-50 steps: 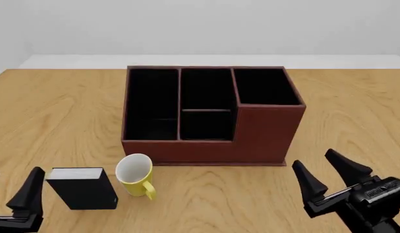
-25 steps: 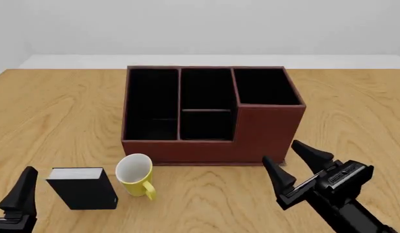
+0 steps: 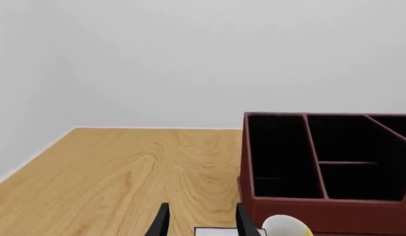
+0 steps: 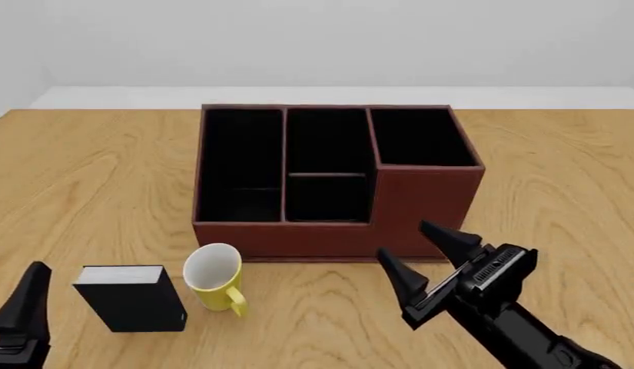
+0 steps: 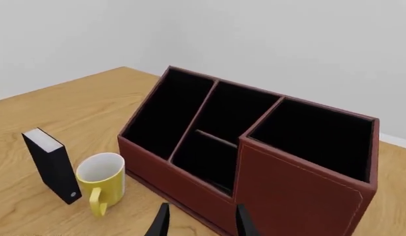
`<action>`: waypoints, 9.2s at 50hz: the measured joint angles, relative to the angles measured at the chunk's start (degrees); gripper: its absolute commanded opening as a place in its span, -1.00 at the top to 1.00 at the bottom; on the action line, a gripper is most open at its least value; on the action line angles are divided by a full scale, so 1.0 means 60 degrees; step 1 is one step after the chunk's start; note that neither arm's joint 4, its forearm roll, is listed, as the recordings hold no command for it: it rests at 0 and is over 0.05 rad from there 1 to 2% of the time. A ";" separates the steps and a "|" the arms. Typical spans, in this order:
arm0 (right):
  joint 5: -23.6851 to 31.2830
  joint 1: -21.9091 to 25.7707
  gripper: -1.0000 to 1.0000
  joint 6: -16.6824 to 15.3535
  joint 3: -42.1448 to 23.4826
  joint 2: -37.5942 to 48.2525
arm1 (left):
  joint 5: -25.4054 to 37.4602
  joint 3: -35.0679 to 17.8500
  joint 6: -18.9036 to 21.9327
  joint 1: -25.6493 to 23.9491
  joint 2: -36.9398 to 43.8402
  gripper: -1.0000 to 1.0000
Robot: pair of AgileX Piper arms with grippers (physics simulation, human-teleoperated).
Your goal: Pick up the yellow and white mug and place it to the right of the caddy.
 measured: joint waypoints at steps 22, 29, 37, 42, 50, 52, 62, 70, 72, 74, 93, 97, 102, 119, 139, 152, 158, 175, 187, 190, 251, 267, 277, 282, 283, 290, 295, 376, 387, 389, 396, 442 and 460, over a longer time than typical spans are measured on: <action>-0.0428 0.0555 -1.00 0.0046 -0.0617 0.1116 | 0.0083 -0.0131 -0.0009 0.0163 -0.0025 -1.00; -0.0440 0.0732 -1.00 0.0054 -0.0865 0.1394 | 0.0106 -0.0171 -0.0005 0.0184 -0.0028 -1.00; -0.0534 0.0966 -1.00 0.0049 -0.1115 0.1803 | 0.0156 -0.0253 0.0010 0.0208 -0.0030 -1.00; -0.0611 0.1095 -1.00 0.0051 -0.1254 0.2076 | 0.0182 -0.0287 0.0023 0.0233 -0.0030 -1.00; -0.0639 0.1277 -1.00 0.0053 -0.1513 0.2420 | 0.0219 -0.0340 0.0044 0.0268 -0.0031 -1.00; -0.0638 0.1320 -1.00 0.0056 -0.1580 0.2495 | 0.0230 -0.0356 0.0049 0.0271 -0.0031 -1.00; -0.0636 0.1535 -1.00 0.0078 -0.1914 0.2896 | 0.0250 -0.0399 0.0054 0.0310 -0.0030 -1.00; -0.0631 0.1759 -1.00 0.0073 -0.2175 0.3225 | 0.0271 -0.0443 0.0041 0.0346 -0.0030 -1.00; -0.0642 0.1808 -1.00 0.0077 -0.2226 0.3308 | 0.0279 -0.0456 0.0040 0.0356 -0.0030 -1.00; -0.0667 0.1844 -1.00 0.0077 -0.2271 0.3398 | 0.0287 -0.0466 0.0040 0.0367 -0.0031 -1.00; -0.0739 0.2213 -1.00 0.0076 -0.2692 0.4015 | 0.0339 -0.0531 0.0009 0.0493 -0.0031 -1.00; -0.0717 0.2297 -1.00 0.0073 -0.2809 0.4121 | 0.0352 -0.0553 0.0000 0.0525 -0.0031 -1.00; -0.0687 0.2402 -1.00 0.0067 -0.2961 0.4263 | 0.0362 -0.0579 -0.0017 0.0570 -0.0032 -1.00; -0.0626 0.2664 -1.00 0.0054 -0.3394 0.4753 | 0.0311 -0.0558 -0.0077 0.0681 -0.0032 -1.00; -0.0587 0.2959 -1.00 0.0050 -0.3787 0.5275 | 0.0224 -0.0465 -0.0144 0.0773 -0.0030 -1.00; -0.0597 0.3186 -1.00 0.0037 -0.3949 0.5564 | 0.0203 -0.0442 -0.0162 0.0828 -0.0030 -1.00; -0.0600 0.3273 -1.00 0.0040 -0.4022 0.5696 | 0.0202 -0.0437 -0.0153 0.0831 -0.0030 -1.00; -0.0619 0.3435 -1.00 0.0059 -0.4264 0.6119 | 0.0193 -0.0422 -0.0143 0.0859 -0.0030 -1.00; -0.0679 0.3470 -1.00 0.0107 -0.4438 0.6569 | 0.0164 -0.0379 -0.0122 0.0840 -0.0028 -1.00; -0.0686 0.3464 -1.00 0.0119 -0.4494 0.6689 | 0.0159 -0.0368 -0.0118 0.0827 -0.0028 -1.00; -0.0648 0.3290 1.00 0.0524 -0.4876 0.7492 | 0.0047 -0.0183 -0.0169 0.0844 0.0000 -1.00; -0.0650 0.3338 1.00 0.0353 -0.4609 0.7178 | 0.0091 -0.0238 -0.0172 0.0817 -0.0001 -1.00; -0.0659 0.3474 1.00 0.0105 -0.4291 0.6613 | 0.0147 -0.0366 -0.0191 0.0772 0.0003 -1.00; -0.0592 0.3574 1.00 0.0004 -0.4131 0.6285 | 0.0190 -0.0448 -0.0188 0.0744 -0.0001 -1.00; -0.0573 0.3599 1.00 -0.0017 -0.4102 0.6219 | 0.0201 -0.0466 -0.0186 0.0739 -0.0002 -1.00; -0.0417 0.3772 1.00 -0.0192 -0.3914 0.5756 | 0.0301 -0.0629 -0.0182 0.0713 -0.0011 -1.00; -0.0242 0.3879 1.00 -0.0298 -0.3813 0.5431 | 0.0376 -0.0761 -0.0182 0.0698 -0.0016 -1.00; 0.4130 0.3972 1.00 -0.2394 -0.2827 -0.1242 | 0.1057 -0.1948 0.0023 0.0170 -0.0012 -1.00; 0.4785 0.3720 1.00 -0.2662 -0.2838 -0.2047 | 0.1145 -0.2091 0.0063 0.0114 0.0009 -1.00; 0.4918 0.3649 1.00 -0.2706 -0.2833 -0.2216 | 0.1148 -0.2106 0.0059 0.0095 0.0011 -1.00; 0.5391 0.3315 1.00 -0.2851 -0.2769 -0.2871 | 0.1078 -0.2142 0.0059 -0.0079 0.0092 -1.00; 0.7863 0.0948 1.00 -0.3043 -0.2393 -0.6578 | 0.0713 -0.2321 0.0413 -0.1414 0.0585 -1.00; 0.8480 -0.0127 1.00 -0.3064 -0.2638 -0.7353 | 0.0201 -0.2174 0.0363 -0.1742 0.0974 -1.00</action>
